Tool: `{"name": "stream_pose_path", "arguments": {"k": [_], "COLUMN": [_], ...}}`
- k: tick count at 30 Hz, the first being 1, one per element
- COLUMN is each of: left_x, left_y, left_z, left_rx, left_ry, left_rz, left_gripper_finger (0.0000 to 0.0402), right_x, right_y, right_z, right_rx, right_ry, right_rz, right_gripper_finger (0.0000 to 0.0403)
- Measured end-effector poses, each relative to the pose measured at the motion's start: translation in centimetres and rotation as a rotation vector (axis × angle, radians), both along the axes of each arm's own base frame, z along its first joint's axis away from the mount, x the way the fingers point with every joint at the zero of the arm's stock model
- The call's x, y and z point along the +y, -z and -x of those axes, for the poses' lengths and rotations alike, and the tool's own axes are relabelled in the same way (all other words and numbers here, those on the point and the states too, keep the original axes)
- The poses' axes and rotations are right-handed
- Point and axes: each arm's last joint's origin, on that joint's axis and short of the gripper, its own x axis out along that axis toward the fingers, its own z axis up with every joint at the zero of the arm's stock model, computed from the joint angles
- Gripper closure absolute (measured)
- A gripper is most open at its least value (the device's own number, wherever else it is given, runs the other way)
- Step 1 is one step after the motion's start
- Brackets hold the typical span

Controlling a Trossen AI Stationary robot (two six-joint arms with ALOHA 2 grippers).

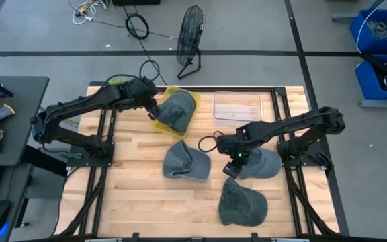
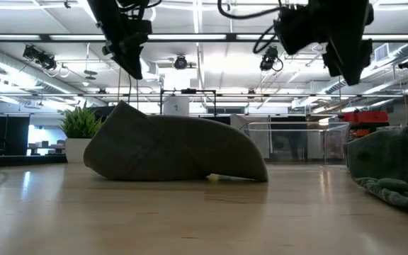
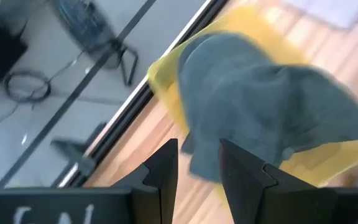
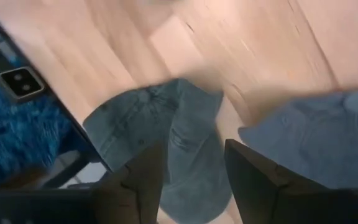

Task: Pick & Place hat
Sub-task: Put the gray cap into the yellow bin

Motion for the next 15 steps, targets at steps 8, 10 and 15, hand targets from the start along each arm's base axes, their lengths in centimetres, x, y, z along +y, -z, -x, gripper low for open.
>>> {"name": "stream_pose_path", "arguments": {"k": [8, 10, 15], "left_x": [-0.6, -0.5, -0.2], "left_y": [-0.6, -0.6, -0.6], "left_z": [-1.1, -1.1, -0.9], "left_rx": [-0.061, -0.051, -0.050], "left_ry": [0.100, 0.107, 0.087], "left_rz": [-0.054, -0.062, -0.065], "left_gripper_finger": [0.0285, 0.0285, 0.0285], "right_x": [1.8, 2.6, 4.2], "right_y": [3.1, 4.2, 5.9], "right_z": [1.6, 2.0, 2.3], "right_rx": [0.191, 0.225, 0.219], "right_ry": [0.160, 0.199, 0.232], "right_rz": [-0.076, -0.109, -0.193], "right_gripper_finger": [0.0230, 0.0230, 0.0230]}}
